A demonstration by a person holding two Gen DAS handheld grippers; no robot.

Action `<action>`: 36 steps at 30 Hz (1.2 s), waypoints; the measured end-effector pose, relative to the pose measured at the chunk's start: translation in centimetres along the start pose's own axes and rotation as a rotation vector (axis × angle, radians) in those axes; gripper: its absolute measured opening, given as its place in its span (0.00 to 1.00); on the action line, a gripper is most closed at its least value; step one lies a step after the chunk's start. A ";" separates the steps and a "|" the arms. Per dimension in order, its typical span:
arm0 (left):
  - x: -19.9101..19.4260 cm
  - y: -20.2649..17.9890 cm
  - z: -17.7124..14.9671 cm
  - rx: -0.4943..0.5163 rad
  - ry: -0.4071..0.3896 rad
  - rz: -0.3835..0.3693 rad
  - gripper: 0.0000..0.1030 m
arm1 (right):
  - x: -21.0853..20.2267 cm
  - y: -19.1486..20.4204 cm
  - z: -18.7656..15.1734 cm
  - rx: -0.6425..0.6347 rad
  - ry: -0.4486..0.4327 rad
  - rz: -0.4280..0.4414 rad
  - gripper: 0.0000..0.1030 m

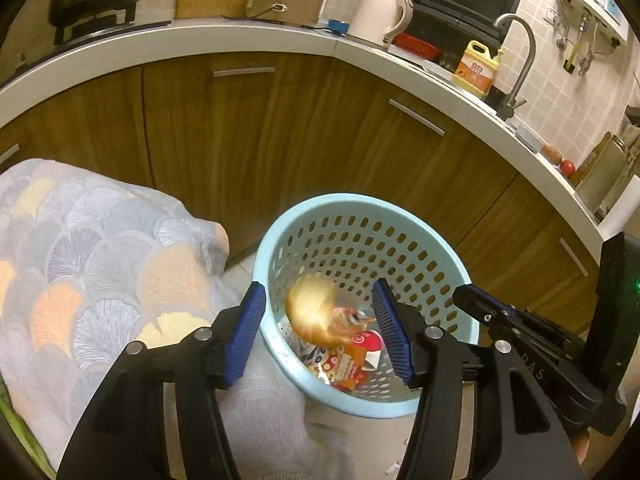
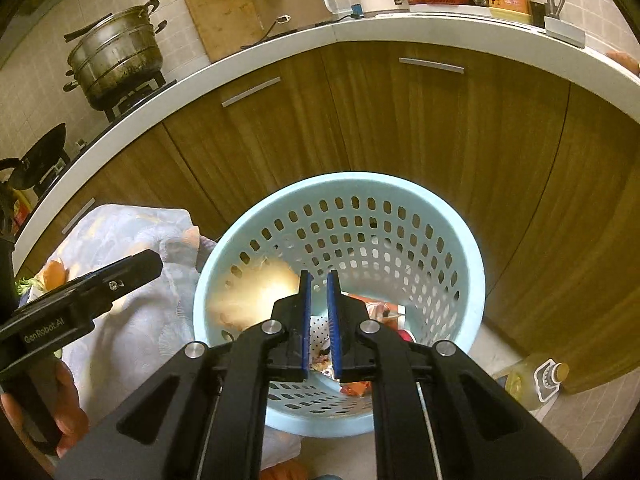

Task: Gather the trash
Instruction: 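Carry the peel and wrapper over the blue basket and open both tools, then move both tools back over the table toward the milk carton and bok choy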

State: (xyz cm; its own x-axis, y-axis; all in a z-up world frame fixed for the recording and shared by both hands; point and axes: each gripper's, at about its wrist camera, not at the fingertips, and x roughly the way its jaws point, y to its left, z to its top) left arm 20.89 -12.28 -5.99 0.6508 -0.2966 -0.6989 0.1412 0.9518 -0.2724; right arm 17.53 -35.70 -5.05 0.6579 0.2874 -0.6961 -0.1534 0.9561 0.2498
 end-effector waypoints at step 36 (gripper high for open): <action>-22.4 19.4 -7.3 -0.355 -0.336 0.448 0.76 | -0.7 25.8 -5.8 -0.377 0.033 0.307 0.53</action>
State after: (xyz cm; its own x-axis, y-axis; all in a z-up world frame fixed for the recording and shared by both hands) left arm 3.65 12.20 -0.44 0.7945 0.2175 -0.5670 -0.4147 0.8764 -0.2448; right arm 8.79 -10.90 -2.03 0.5175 0.5556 -0.6508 -0.5973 0.7791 0.1901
